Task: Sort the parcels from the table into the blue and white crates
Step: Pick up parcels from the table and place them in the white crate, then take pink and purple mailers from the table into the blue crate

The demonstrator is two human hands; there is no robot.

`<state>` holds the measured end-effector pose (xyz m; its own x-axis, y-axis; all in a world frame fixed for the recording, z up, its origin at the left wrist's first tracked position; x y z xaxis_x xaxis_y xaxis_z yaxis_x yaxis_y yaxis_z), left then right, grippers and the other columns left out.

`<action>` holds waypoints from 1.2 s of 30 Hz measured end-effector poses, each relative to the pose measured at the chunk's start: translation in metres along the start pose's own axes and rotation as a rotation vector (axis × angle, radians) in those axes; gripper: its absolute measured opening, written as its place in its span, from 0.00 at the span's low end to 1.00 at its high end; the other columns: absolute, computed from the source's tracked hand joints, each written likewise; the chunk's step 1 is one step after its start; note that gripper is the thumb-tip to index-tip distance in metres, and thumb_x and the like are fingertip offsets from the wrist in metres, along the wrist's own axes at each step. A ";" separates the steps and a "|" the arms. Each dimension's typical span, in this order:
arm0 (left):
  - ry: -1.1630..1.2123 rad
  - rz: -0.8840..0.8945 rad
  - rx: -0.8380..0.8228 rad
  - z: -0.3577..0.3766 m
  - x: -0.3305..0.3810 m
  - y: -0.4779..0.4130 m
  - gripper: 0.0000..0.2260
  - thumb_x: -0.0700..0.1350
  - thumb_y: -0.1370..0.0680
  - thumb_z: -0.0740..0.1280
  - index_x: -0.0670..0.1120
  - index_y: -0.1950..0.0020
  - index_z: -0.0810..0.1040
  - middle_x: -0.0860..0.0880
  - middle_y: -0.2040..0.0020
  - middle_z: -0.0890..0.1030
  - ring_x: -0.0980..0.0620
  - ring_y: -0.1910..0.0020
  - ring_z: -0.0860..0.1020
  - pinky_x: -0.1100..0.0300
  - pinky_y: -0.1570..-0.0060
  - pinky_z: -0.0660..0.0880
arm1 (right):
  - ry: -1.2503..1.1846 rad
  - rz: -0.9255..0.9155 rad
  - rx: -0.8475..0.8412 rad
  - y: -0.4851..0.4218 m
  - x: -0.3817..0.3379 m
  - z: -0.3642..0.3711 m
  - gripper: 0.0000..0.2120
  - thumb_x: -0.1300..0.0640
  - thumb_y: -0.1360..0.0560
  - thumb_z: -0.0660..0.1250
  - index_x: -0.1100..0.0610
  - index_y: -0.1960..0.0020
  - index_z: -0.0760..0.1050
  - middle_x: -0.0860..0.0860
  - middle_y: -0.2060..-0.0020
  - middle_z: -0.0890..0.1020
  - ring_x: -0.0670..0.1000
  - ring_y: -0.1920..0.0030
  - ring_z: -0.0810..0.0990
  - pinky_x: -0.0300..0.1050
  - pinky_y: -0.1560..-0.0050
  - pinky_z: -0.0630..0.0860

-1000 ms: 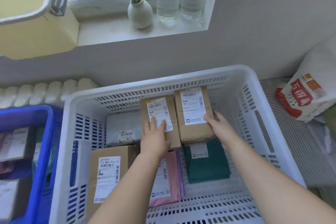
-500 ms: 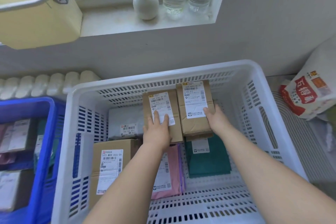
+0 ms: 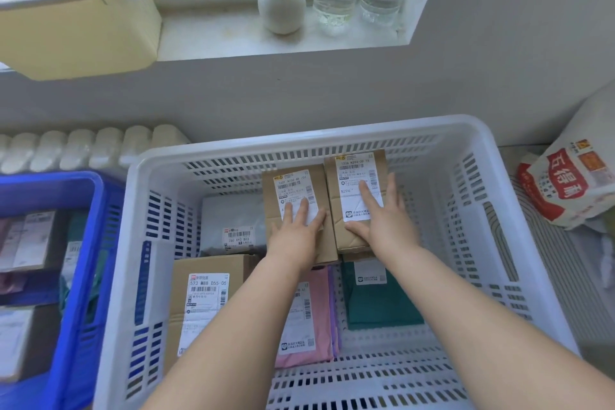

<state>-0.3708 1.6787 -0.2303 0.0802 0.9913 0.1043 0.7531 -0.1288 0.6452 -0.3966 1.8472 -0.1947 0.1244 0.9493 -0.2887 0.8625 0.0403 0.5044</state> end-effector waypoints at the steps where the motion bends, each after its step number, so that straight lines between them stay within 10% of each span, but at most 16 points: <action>1: -0.005 0.000 -0.002 0.001 0.001 0.000 0.38 0.42 0.19 0.62 0.58 0.19 0.40 0.48 0.19 0.36 0.40 0.21 0.37 0.38 0.26 0.56 | -0.002 -0.001 0.003 0.001 0.002 0.001 0.41 0.36 0.23 0.63 0.41 0.20 0.43 0.51 0.23 0.30 0.57 0.20 0.40 0.56 0.29 0.66; 21: -0.019 0.041 0.068 -0.019 -0.003 0.060 0.36 0.35 0.20 0.59 0.52 0.18 0.45 0.46 0.18 0.40 0.44 0.19 0.45 0.49 0.27 0.63 | -0.092 0.023 0.062 0.051 -0.001 -0.040 0.34 0.45 0.20 0.63 0.47 0.19 0.51 0.54 0.19 0.46 0.56 0.20 0.46 0.55 0.23 0.55; 36: 0.246 -0.384 0.476 -0.014 -0.100 0.236 0.29 0.43 0.18 0.58 0.49 0.19 0.51 0.46 0.18 0.47 0.46 0.20 0.49 0.46 0.22 0.49 | 0.137 -0.553 0.005 0.146 -0.181 -0.012 0.28 0.46 0.20 0.63 0.51 0.22 0.62 0.53 0.23 0.62 0.54 0.23 0.58 0.50 0.25 0.60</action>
<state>-0.2105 1.5488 -0.0781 -0.3611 0.9219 0.1402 0.9095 0.3150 0.2713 -0.2996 1.6847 -0.0589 -0.4110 0.8190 -0.4004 0.7837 0.5418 0.3037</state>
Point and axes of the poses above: each hand's wrist, its own y-axis away from the middle knuckle, its own z-axis out of the palm, x = y × z, the point moved 5 cm from there along -y, towards the middle knuckle
